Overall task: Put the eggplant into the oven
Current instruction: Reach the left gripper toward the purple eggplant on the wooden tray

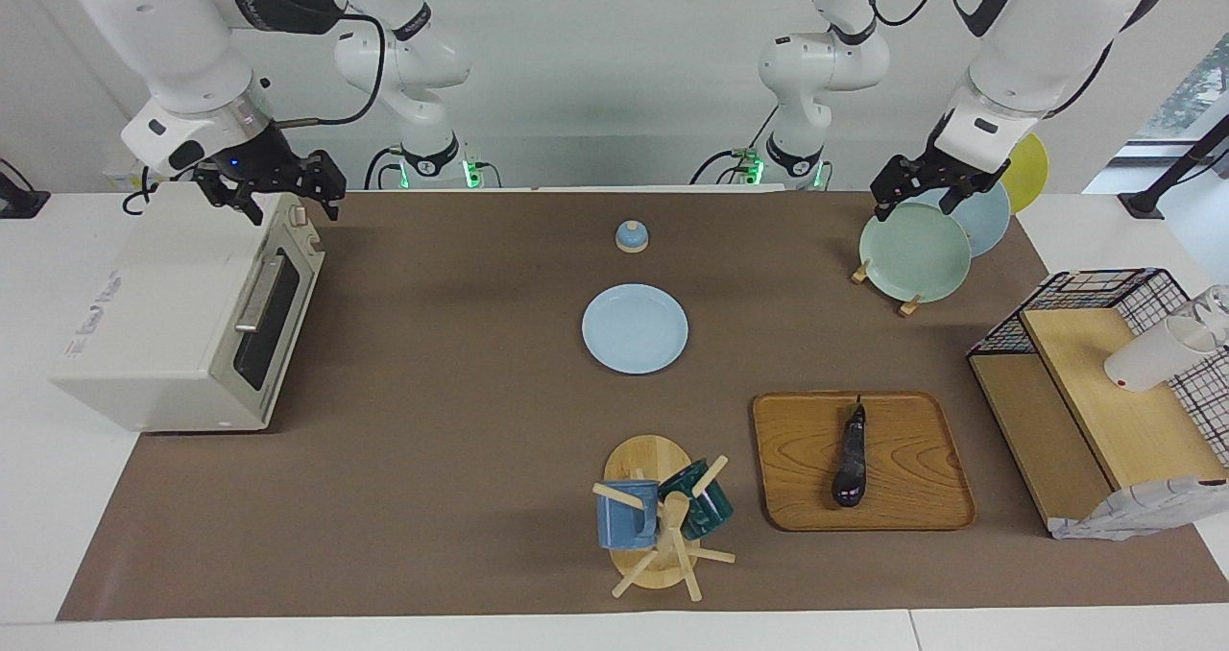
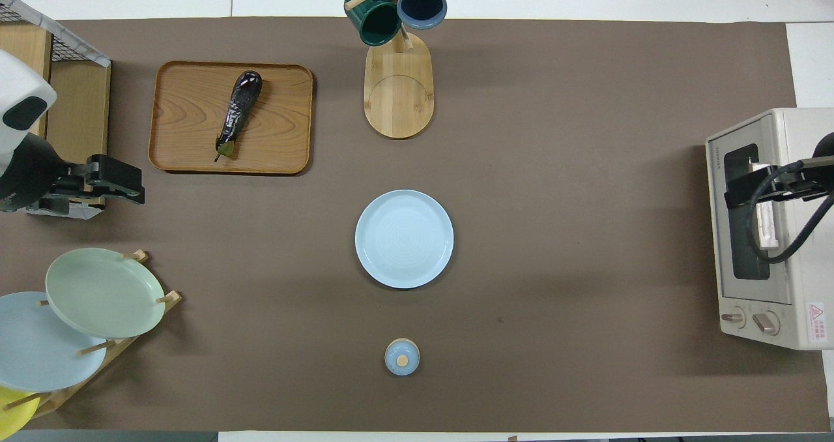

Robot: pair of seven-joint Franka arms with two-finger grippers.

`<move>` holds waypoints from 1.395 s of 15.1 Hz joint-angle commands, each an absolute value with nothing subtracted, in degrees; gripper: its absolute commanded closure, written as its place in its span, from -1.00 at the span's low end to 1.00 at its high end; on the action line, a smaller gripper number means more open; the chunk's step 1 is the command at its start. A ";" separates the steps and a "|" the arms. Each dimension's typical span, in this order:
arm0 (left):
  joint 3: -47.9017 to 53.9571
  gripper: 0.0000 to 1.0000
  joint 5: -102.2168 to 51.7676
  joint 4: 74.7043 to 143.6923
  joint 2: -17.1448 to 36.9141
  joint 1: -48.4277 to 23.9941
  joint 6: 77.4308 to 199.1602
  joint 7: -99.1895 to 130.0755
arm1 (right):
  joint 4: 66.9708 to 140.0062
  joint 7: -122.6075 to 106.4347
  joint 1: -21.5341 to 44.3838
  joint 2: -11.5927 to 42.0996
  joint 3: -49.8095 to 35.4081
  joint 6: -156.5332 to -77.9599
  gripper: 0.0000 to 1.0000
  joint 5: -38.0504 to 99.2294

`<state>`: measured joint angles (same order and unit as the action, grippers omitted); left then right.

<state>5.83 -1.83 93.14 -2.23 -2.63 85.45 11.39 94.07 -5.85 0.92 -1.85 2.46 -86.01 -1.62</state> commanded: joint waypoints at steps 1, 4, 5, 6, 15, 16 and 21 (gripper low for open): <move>6.06 -1.00 -1.49 92.99 -2.90 -2.02 84.37 11.34 | 94.04 -5.10 0.53 -2.37 1.85 -85.69 -1.00 -1.67; 6.06 -1.00 -1.41 93.08 -3.25 -2.11 84.46 11.16 | 93.96 -5.10 0.62 -2.46 1.76 -85.69 -1.00 -1.67; 5.98 -1.00 -1.41 93.16 -3.25 -2.28 84.81 11.34 | 94.04 -5.10 0.62 -2.37 1.84 -85.69 -1.00 -1.67; 6.06 -1.00 -1.49 93.16 -3.25 -2.20 85.25 11.34 | 94.04 -5.10 0.62 -2.37 1.85 -85.61 -1.00 -1.67; 6.15 -1.00 -2.29 92.99 3.24 -2.46 96.49 11.08 | 95.10 -9.40 0.88 -2.90 1.67 -85.96 0.92 -1.93; 6.15 -1.00 -2.20 92.38 5.69 -2.55 97.90 9.94 | 95.71 -10.01 0.44 -3.07 1.67 -86.65 1.00 -1.85; 6.06 -1.00 -1.67 88.07 19.41 -2.55 107.64 2.82 | 98.52 -10.64 -0.26 -4.22 2.28 -89.30 1.00 -2.02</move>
